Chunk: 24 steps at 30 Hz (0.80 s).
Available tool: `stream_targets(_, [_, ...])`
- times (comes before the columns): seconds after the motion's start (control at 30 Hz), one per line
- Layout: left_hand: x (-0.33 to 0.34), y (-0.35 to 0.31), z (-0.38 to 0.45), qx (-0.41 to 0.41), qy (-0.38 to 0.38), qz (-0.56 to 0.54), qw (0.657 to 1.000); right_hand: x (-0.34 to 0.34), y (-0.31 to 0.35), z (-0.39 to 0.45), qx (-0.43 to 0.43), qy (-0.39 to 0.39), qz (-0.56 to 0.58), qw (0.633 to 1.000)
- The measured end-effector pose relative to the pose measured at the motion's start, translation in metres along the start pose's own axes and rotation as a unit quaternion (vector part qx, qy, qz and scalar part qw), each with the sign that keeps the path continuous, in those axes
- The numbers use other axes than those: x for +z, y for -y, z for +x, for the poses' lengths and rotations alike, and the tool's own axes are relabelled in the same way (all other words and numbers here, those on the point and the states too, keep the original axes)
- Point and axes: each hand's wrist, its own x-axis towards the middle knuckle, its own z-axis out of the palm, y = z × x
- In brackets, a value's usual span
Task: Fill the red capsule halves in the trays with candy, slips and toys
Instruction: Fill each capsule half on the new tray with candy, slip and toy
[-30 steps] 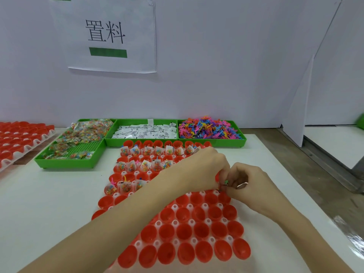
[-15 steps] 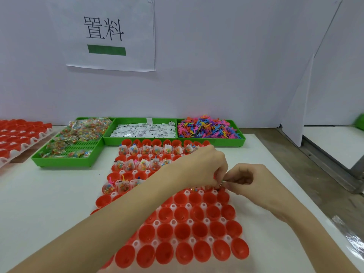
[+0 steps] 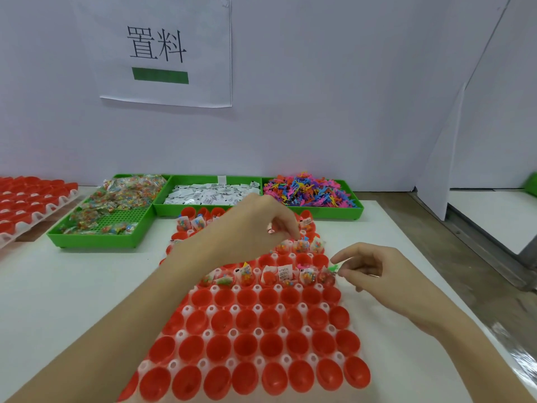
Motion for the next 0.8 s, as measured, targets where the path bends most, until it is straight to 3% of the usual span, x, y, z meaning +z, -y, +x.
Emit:
stream_targets(0.3, [-0.017,0.042,-0.081,-0.067,-0.178,-0.007,0.982,0.017,0.001,0.006,-0.031,-0.026,-0.037,0.999])
stream_targets(0.5, [-0.021,0.064,-0.108,-0.098,-0.237,-0.037,0.966,0.025,-0.001,0.015,0.004,-0.032,-0.043,0.999])
stream_targets(0.8, [-0.04,0.109,-0.134,-0.159,-0.287,-0.04,0.944,0.011,0.004,0.012,0.035,0.021,0.041,0.998])
